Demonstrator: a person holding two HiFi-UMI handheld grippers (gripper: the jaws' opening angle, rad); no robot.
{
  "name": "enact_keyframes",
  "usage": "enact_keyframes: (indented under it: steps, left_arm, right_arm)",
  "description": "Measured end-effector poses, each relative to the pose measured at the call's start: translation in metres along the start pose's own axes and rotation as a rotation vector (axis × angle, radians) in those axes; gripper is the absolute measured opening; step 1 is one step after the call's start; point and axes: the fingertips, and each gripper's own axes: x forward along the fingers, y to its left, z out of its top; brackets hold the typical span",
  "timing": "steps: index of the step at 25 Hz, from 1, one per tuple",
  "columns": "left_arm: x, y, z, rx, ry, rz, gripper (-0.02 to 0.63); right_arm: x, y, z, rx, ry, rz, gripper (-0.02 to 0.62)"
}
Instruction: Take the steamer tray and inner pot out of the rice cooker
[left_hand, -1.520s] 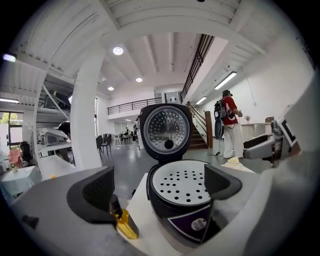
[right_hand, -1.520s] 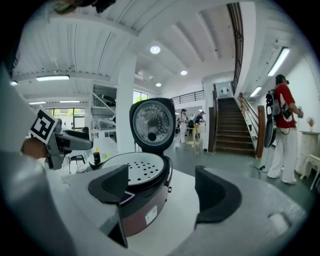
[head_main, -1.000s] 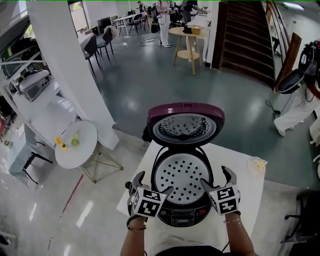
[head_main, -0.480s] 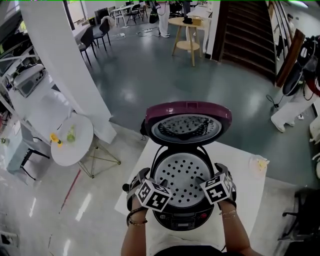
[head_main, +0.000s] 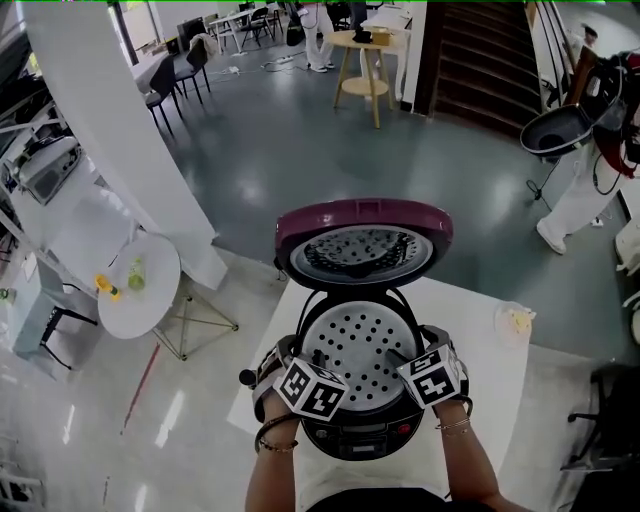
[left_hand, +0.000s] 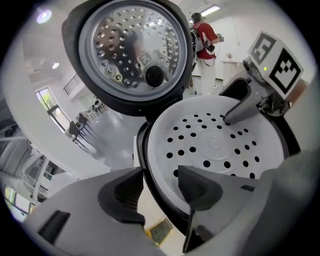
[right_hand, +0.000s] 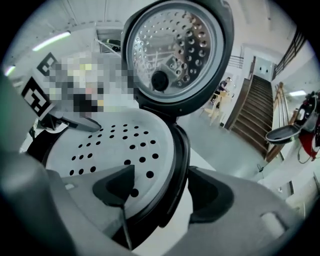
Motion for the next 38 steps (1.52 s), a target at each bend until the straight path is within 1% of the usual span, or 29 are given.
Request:
enact_keyframes:
  steps: [2, 4, 5, 6, 8, 9, 13, 19, 22, 25, 27, 32, 35, 38]
  left_arm:
    - [-0.001, 0.003, 0.001, 0.057, 0.008, 0.050, 0.212]
    - [-0.003, 0.002, 0.005, 0.059, -0.007, 0.058, 0.210]
    - [-0.005, 0.001, 0.007, 0.042, -0.022, 0.047, 0.209]
    - [-0.008, 0.001, 0.008, 0.024, -0.037, 0.037, 0.207]
    - [-0.014, 0.003, 0.011, 0.011, -0.056, 0.038, 0.207]
    - [-0.015, 0.005, 0.012, 0.012, -0.059, 0.042, 0.207]
    - [-0.017, 0.003, 0.012, 0.005, -0.061, 0.025, 0.207]
    - [-0.021, -0.007, 0.012, -0.017, -0.071, -0.008, 0.207]
    - [-0.022, -0.010, 0.012, -0.031, -0.073, -0.031, 0.175]
    - [-0.022, -0.011, 0.008, -0.014, -0.065, -0.018, 0.166]
    - [-0.023, -0.011, 0.007, -0.020, -0.069, -0.026, 0.166]
    - [-0.028, -0.010, 0.011, -0.103, -0.110, -0.076, 0.163]
    - [-0.034, -0.006, 0.014, -0.130, -0.140, -0.072, 0.156]
    - [-0.045, -0.004, 0.022, -0.150, -0.183, -0.064, 0.145]
  right_arm:
    - [-0.003, 0.002, 0.002, -0.011, -0.011, -0.009, 0.330]
    - [-0.008, -0.001, 0.004, -0.016, -0.038, -0.042, 0.307]
    - [-0.012, -0.005, 0.006, -0.017, -0.060, -0.071, 0.248]
    - [-0.016, -0.007, 0.009, -0.023, -0.080, -0.098, 0.205]
    - [-0.023, -0.007, 0.016, -0.044, -0.109, -0.128, 0.167]
    - [-0.024, -0.006, 0.019, -0.052, -0.116, -0.134, 0.126]
    - [-0.027, -0.007, 0.022, -0.049, -0.124, -0.142, 0.107]
    - [-0.047, -0.016, 0.031, -0.013, -0.215, -0.185, 0.074]
    - [-0.057, -0.017, 0.041, 0.009, -0.286, -0.207, 0.058]
    - [-0.072, -0.012, 0.050, 0.011, -0.358, -0.242, 0.051]
    - [-0.083, -0.009, 0.057, -0.005, -0.423, -0.265, 0.043]
    - [-0.106, -0.004, 0.075, -0.068, -0.562, -0.296, 0.037]
    - [-0.124, 0.003, 0.085, -0.090, -0.658, -0.307, 0.032]
    - [-0.141, 0.005, 0.090, -0.099, -0.722, -0.329, 0.031]
